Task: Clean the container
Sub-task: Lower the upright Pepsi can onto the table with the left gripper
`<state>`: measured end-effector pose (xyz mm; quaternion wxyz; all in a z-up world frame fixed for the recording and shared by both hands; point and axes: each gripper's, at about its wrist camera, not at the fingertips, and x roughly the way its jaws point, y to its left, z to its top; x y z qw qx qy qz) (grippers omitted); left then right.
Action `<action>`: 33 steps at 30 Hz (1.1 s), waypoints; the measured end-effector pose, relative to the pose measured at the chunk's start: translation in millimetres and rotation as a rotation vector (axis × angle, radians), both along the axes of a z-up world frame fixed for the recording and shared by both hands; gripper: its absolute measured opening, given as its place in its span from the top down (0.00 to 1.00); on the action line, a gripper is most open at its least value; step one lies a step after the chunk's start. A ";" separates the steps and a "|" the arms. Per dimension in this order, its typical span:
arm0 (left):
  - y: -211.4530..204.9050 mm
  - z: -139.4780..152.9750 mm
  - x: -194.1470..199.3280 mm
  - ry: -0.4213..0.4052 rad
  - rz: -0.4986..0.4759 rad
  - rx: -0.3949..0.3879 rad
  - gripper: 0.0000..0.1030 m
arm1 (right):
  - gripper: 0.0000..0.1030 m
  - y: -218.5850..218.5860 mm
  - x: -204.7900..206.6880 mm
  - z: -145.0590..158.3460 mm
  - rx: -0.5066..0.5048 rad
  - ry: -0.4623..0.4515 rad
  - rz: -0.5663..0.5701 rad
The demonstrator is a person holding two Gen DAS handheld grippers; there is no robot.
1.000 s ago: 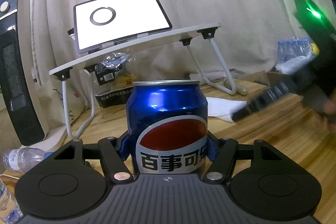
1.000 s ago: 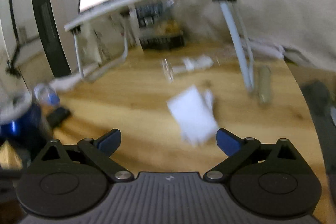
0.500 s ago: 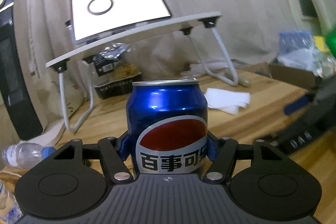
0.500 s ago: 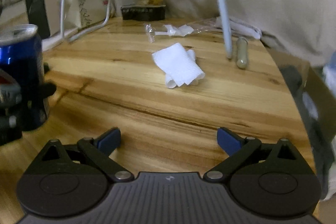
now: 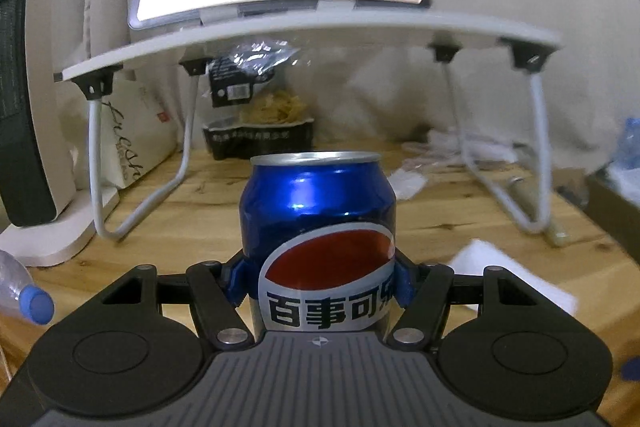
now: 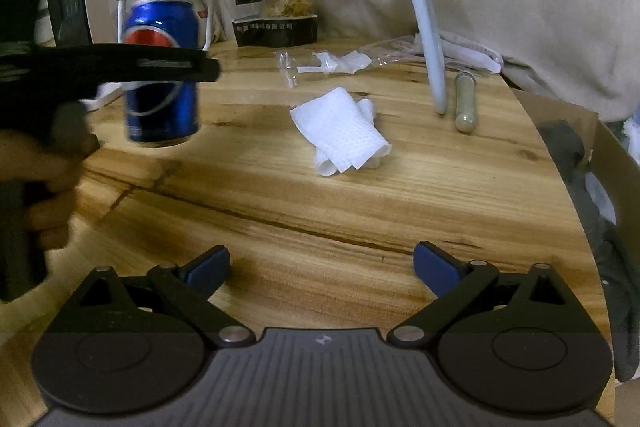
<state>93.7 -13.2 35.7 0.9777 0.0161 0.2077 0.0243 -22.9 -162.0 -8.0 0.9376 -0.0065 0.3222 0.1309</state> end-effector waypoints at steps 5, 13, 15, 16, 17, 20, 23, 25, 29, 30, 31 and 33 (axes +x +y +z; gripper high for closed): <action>-2.5 -7.9 14.4 0.047 0.018 -0.010 0.35 | 0.00 2.7 0.5 0.0 -0.014 0.000 -0.001; -9.6 -8.8 14.2 0.055 0.000 0.033 0.35 | 0.00 -5.3 0.1 1.2 0.040 -0.001 0.000; -10.7 -9.3 11.1 0.057 -0.004 0.034 0.34 | 0.00 -2.9 0.0 1.1 0.025 -0.001 0.000; -9.8 -9.8 9.7 0.058 -0.006 0.030 0.34 | 0.00 -1.6 0.1 1.1 0.017 -0.001 -0.001; -8.3 -10.4 8.4 0.059 -0.009 0.025 0.34 | 0.00 -0.3 0.3 0.9 0.006 0.000 -0.001; -3.0 -13.9 4.2 0.062 -0.012 0.015 0.34 | 0.00 2.9 1.3 0.2 -0.022 0.001 -0.001; 0.2 -15.4 1.0 0.068 -0.013 0.009 0.34 | 0.00 4.5 1.4 -0.3 -0.033 0.001 -0.002; 1.5 -16.1 -0.7 0.067 -0.012 0.005 0.34 | 0.00 5.0 0.7 -0.7 -0.033 0.001 -0.003; 5.0 -19.6 -3.4 0.082 -0.013 -0.017 0.31 | 0.00 7.0 0.5 -0.9 -0.046 0.001 -0.004; 6.3 -19.8 -4.4 0.087 -0.013 -0.023 0.28 | 0.00 7.0 0.6 -0.9 -0.046 0.001 -0.004; 6.8 -19.5 -8.0 0.084 -0.020 -0.020 0.22 | 0.00 7.0 0.7 -0.9 -0.046 0.001 -0.004; 8.2 -17.4 -17.7 0.076 -0.061 -0.017 0.19 | 0.00 7.0 0.7 -1.0 -0.047 0.001 -0.005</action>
